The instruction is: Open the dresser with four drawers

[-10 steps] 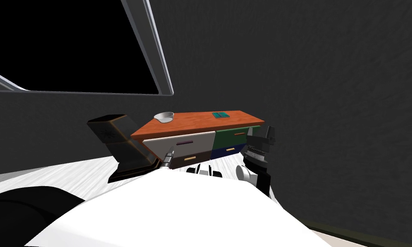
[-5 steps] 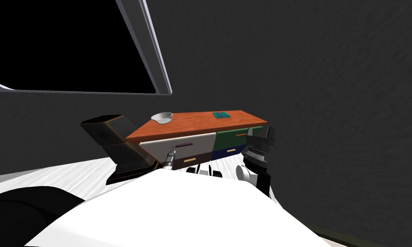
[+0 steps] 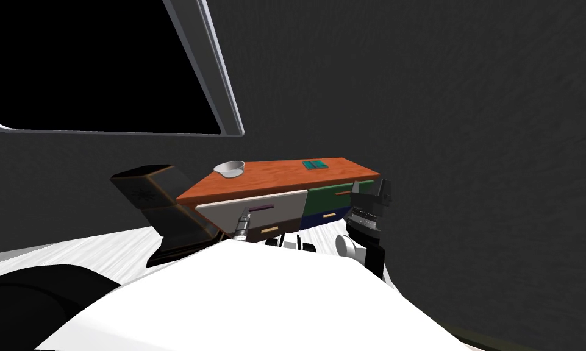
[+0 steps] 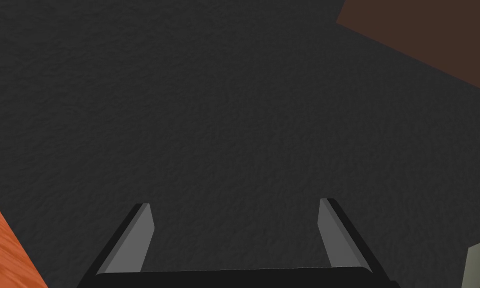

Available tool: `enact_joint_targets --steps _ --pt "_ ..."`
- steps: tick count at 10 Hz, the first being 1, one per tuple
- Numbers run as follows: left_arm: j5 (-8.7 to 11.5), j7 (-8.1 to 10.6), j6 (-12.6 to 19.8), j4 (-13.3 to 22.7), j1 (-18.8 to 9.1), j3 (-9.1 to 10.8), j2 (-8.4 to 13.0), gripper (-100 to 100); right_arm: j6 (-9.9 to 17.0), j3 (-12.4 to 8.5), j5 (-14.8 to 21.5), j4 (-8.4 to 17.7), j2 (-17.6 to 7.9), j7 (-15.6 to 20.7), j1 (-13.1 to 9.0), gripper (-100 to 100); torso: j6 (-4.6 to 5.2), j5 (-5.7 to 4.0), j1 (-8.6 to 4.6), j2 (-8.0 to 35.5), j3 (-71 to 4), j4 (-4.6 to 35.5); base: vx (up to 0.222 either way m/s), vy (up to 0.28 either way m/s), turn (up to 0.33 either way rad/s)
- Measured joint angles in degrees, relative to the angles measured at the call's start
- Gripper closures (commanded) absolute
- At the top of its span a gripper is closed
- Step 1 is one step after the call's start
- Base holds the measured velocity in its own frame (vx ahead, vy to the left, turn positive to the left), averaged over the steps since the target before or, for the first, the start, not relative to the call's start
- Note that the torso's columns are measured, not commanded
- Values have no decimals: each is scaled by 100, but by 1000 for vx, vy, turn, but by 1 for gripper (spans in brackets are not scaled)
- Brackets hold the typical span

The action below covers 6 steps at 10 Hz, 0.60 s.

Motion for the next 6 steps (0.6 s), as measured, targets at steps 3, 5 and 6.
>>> enact_joint_targets --steps 3,5,6 --pt "-10 13 -75 93 -78 5 5 100 1 1 0 0 1 0 -2 0 -2 7 -4 41 33 2 -66 -22 19" --pt "-8 3 -44 -43 54 -41 5 100 1 1 0 1 1 0 -3 0 2 -7 -27 51 31 14 -158 -54 0" --pt "-5 7 -41 -79 107 -64 14 100 1 2 0 1 1 0 -4 0 -1 -10 -20 50 29 17 -179 -50 -9"
